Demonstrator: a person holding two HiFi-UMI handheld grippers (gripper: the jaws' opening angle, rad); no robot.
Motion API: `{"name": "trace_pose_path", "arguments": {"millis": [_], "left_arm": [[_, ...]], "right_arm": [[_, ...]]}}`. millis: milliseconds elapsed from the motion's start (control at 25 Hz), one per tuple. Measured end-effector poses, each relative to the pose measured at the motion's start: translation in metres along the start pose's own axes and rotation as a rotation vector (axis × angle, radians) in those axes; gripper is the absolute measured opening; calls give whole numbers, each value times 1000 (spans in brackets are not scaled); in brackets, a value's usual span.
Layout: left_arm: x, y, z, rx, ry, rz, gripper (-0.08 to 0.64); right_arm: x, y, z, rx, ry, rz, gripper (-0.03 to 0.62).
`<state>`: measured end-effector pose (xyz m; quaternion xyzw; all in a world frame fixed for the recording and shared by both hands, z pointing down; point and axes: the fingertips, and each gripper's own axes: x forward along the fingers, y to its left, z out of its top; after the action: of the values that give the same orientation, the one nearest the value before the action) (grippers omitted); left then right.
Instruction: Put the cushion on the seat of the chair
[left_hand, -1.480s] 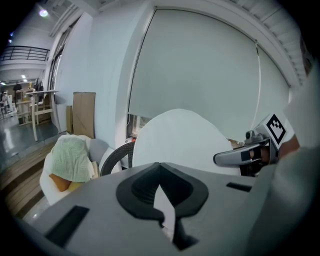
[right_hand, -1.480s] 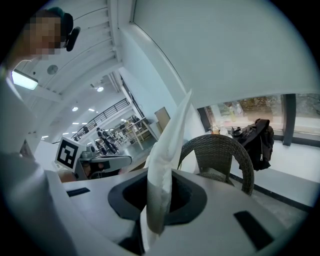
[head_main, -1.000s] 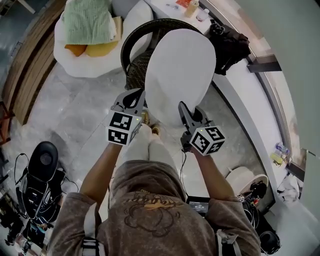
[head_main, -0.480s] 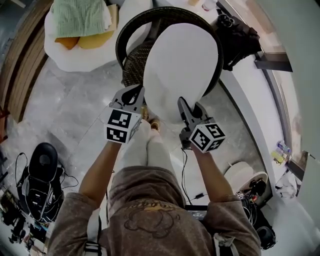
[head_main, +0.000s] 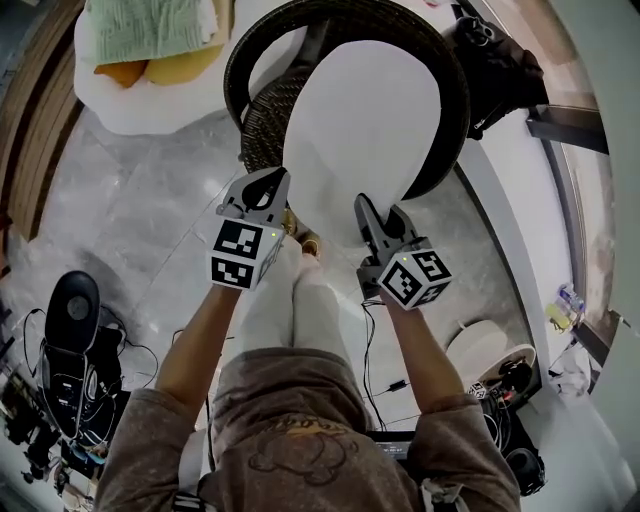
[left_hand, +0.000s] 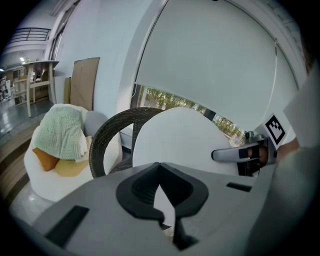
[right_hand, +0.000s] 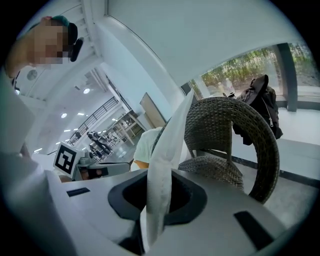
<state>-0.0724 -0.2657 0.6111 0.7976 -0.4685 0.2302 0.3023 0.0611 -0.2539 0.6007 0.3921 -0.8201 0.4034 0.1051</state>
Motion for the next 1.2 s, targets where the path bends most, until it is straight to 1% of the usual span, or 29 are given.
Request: {"name": "trace_pose_path", "arguments": {"millis": [200,560,840,1200], "left_arm": [[20,9,-16,-3,20,-7,5],[50,26,-41,4,61,-14,5],[72,32,-58,7,93,-31,5],[90,44,-77,-9,121,-33,5]], "right_arm": [[18,-13,-17,3,24,4,60],[53,-38,-47,66,44,17,60],[81,-53,-58,98,42,29,60],[109,-67,-72,160,31,71,60]]}}
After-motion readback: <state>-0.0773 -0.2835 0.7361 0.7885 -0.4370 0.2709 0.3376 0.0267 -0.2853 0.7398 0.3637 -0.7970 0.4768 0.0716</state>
